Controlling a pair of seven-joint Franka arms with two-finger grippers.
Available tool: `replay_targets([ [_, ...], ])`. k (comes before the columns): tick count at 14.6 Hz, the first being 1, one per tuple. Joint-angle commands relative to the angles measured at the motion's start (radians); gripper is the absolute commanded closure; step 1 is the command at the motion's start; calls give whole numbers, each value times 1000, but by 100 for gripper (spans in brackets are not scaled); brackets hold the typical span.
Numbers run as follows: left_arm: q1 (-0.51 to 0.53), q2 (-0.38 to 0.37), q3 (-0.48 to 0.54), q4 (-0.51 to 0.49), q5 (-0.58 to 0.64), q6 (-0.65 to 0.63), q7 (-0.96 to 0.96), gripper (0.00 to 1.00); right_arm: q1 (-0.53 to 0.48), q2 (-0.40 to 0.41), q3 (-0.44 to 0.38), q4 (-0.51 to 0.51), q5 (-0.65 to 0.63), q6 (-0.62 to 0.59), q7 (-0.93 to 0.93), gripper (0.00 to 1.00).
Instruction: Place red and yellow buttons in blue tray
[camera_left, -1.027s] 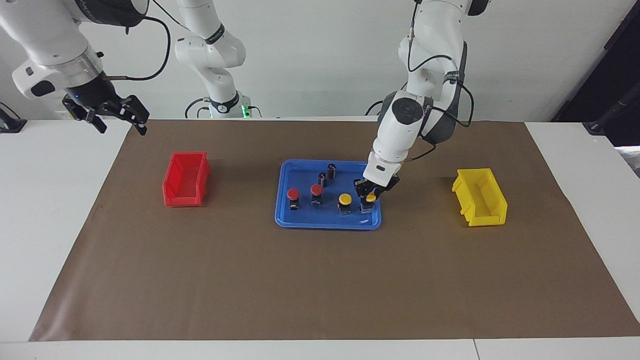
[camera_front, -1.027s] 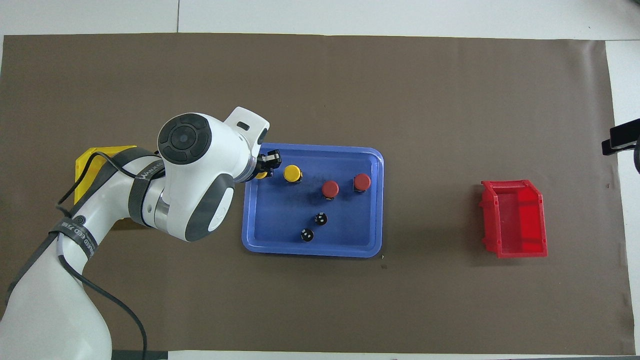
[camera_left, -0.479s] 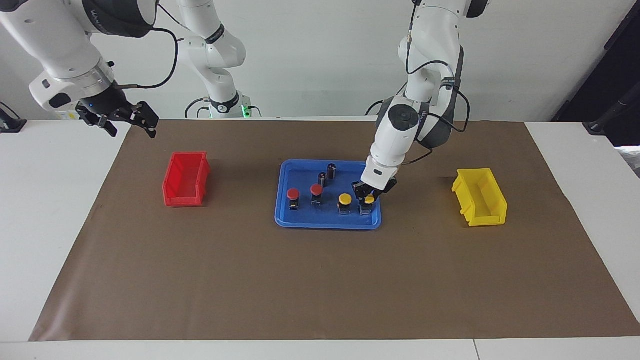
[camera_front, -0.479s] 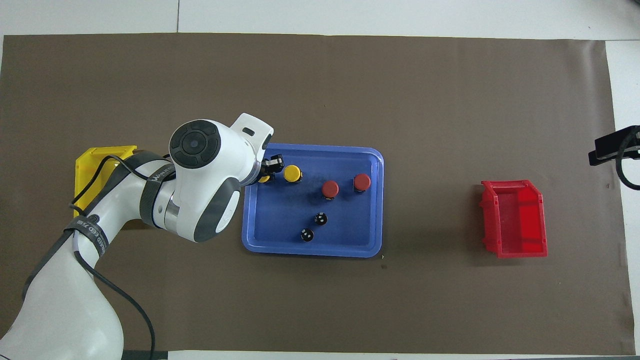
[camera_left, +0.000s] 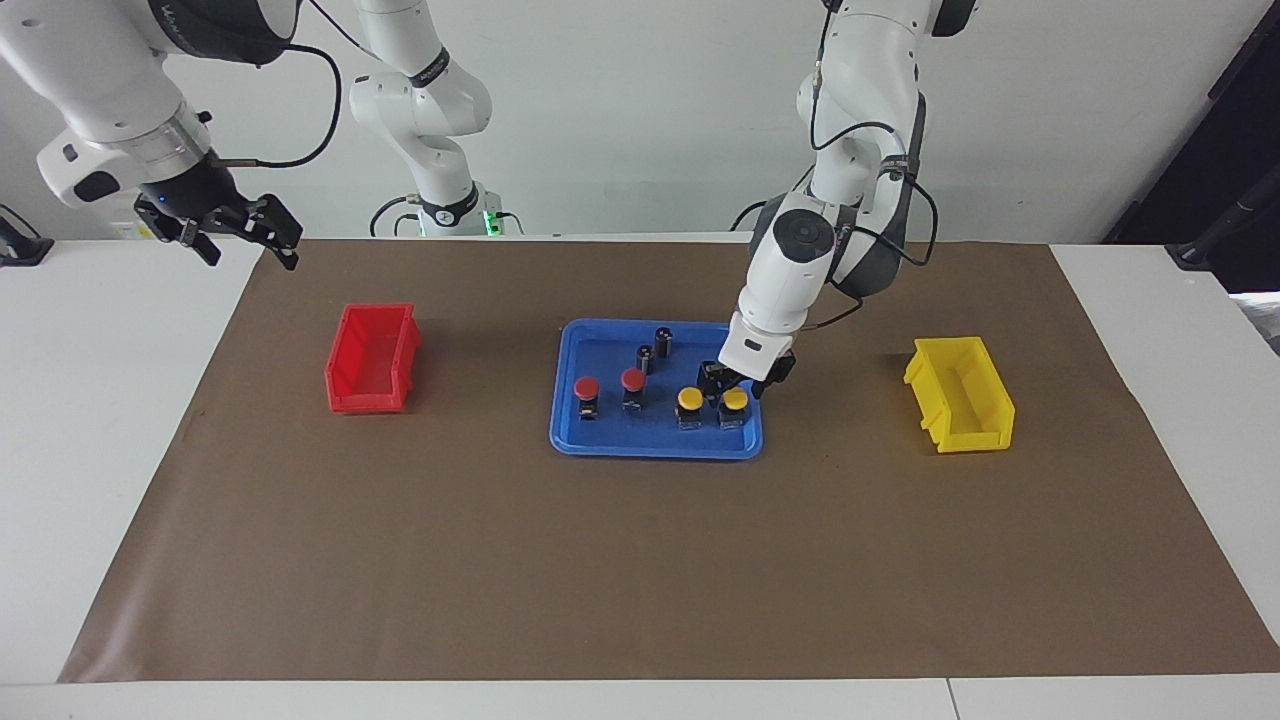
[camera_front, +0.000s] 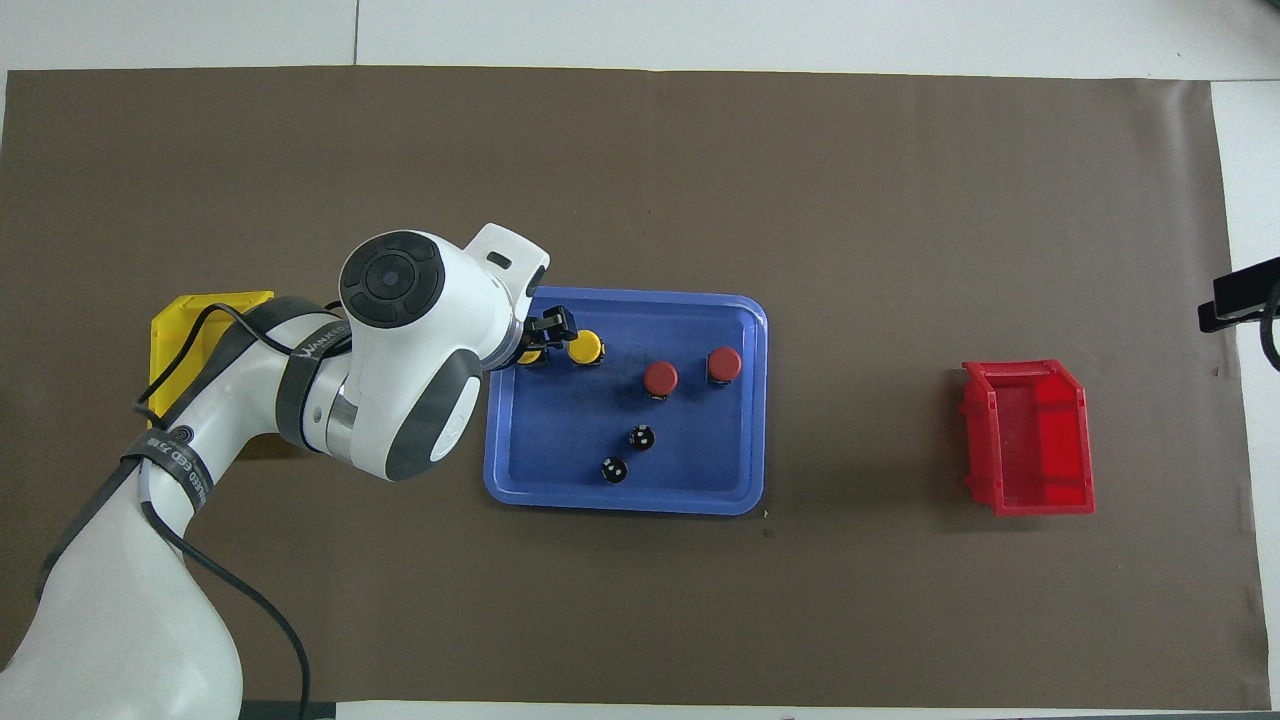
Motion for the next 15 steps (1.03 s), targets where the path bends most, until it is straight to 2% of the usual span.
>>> replay_targets([
  [1,23,-16,19,104,50,-172,19,0,-13,-16,6,-15,4,3,-18,0],
  [5,115,-85,19,132,102,-305,238,0,-13,-19,5,-23,2,3,-4,0],
  [10,322,-215,16,129,102,-400,542,0,-13,-22,5,-30,2,4,-4,0],
  [15,396,-313,22,127,101,-502,610,0,-16,-19,5,-26,2,27,-17,0],
])
